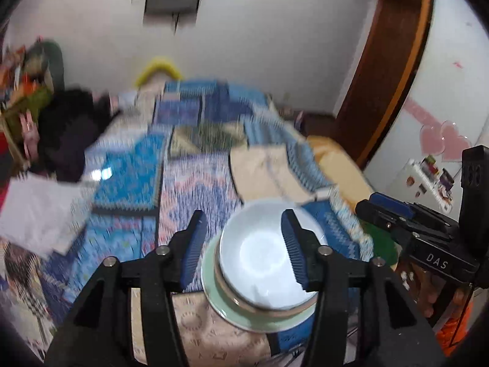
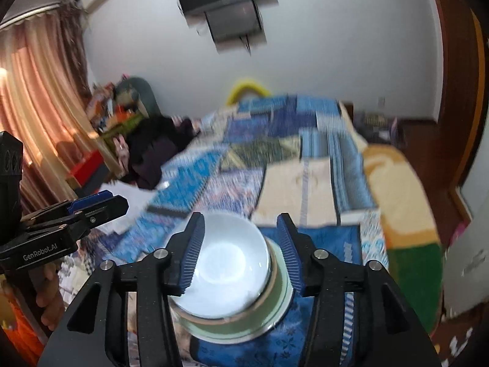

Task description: Organize plates and bowls

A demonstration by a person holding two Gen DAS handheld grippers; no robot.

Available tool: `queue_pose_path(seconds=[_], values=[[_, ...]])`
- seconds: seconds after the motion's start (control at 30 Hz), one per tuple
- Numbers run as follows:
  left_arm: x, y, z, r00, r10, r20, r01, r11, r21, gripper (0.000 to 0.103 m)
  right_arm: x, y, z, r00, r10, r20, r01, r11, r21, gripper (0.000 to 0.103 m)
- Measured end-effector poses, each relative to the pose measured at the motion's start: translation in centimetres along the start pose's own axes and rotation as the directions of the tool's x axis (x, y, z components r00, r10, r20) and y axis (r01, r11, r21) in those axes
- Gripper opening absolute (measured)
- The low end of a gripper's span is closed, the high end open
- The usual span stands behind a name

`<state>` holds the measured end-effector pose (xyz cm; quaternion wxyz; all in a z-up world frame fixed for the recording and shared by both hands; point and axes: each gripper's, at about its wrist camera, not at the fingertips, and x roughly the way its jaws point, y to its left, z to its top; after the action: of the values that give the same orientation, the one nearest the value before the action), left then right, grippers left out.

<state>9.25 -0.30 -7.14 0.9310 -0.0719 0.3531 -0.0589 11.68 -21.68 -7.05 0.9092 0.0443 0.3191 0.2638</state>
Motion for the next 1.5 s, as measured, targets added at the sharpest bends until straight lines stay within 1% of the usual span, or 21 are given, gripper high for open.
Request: queue_pose_path(seconds=[0.03,0.13,0.2,0.23,0.3,0.33,0.4,0.43,0.5,0.57,0.6,0.67,0.7,1.07,1.5], values=[[-1.2,-0.4,0.3,0.999,0.001,0.046,-0.001,1.0,0.012,0.055,-0.7,0.3,0.3,1.0,-0.001,0.025,0.002,1.0,-0.01,0.048],[-3.5,-1.0,0.7,0.991,-0.005,0.134,0.001,1.0,0.026,0.062,-2.1,1.1,0.8,0.997,0.0,0.083,0.003,0.999,-0.035,0.051],[-5.0,-1.3,0.8,0.983,-0.013,0.185,0.008,1.0,0.026,0.068,-3.1,1.5,0.9,0.992,0.0,0.128,0.006,0.999,-0.046,0.063],[-5.8,-1.4,0.9,0.977,-0.014,0.211,0.009,1.0,0.027,0.069,-3.8,1.7,1.0,0.988,0.002,0.156,0.007,0.999,-0.051,0.065],[-6.7,-1.6,0.8,0.969,-0.008,0.246,0.0,0.999,0.032,0.075,-4.3,1.9,1.0,0.983,0.005,0.183,0.006,0.998,-0.06,0.072],[-7.3,-1.7,0.8,0.963,-0.001,0.269,-0.008,0.999,0.035,0.078,-4.7,2.1,1.0,0.98,0.006,0.2,0.007,0.998,-0.065,0.074],[-8.1,-1.8,0.6,0.953,0.006,0.302,-0.017,0.999,0.035,0.088,-5.3,2.4,1.0,0.973,0.003,0.231,0.015,0.997,-0.077,0.078],[-8.5,-1.9,0.5,0.948,0.009,0.318,-0.022,0.999,0.037,0.09,-5.4,2.5,0.9,0.969,-0.002,0.245,0.024,0.996,-0.086,0.079],[-9.2,-2.0,0.4,0.938,0.021,0.345,-0.038,0.998,0.041,0.096,-5.8,3.0,0.8,0.962,-0.011,0.273,0.041,0.994,-0.105,0.086],[-9.7,-2.2,0.2,0.929,0.032,0.368,-0.053,0.997,0.047,0.101,-6.0,3.2,0.8,0.957,-0.011,0.289,0.046,0.992,-0.114,0.089],[-9.9,-2.2,0.0,0.925,0.032,0.378,-0.054,0.997,0.049,0.102,-6.0,3.4,0.8,0.956,-0.01,0.294,0.046,0.992,-0.118,0.093],[-10.2,-2.2,-0.2,0.921,0.03,0.389,-0.053,0.997,0.049,0.103,-5.9,3.6,0.8,0.953,-0.009,0.304,0.046,0.992,-0.117,0.1],[-10.3,-2.2,-0.3,0.92,0.03,0.391,-0.053,0.997,0.048,0.103,-6.0,3.7,0.7,0.95,-0.009,0.312,0.047,0.992,-0.117,0.102],[-10.7,-2.4,-1.3,0.922,0.03,0.385,-0.051,0.998,0.043,0.103,-6.3,3.9,-0.1,0.953,0.002,0.304,0.035,0.993,-0.115,0.102],[-10.8,-2.5,-1.5,0.923,0.03,0.383,-0.052,0.998,0.047,0.103,-6.5,3.9,-0.3,0.953,0.002,0.303,0.034,0.993,-0.114,0.103]])
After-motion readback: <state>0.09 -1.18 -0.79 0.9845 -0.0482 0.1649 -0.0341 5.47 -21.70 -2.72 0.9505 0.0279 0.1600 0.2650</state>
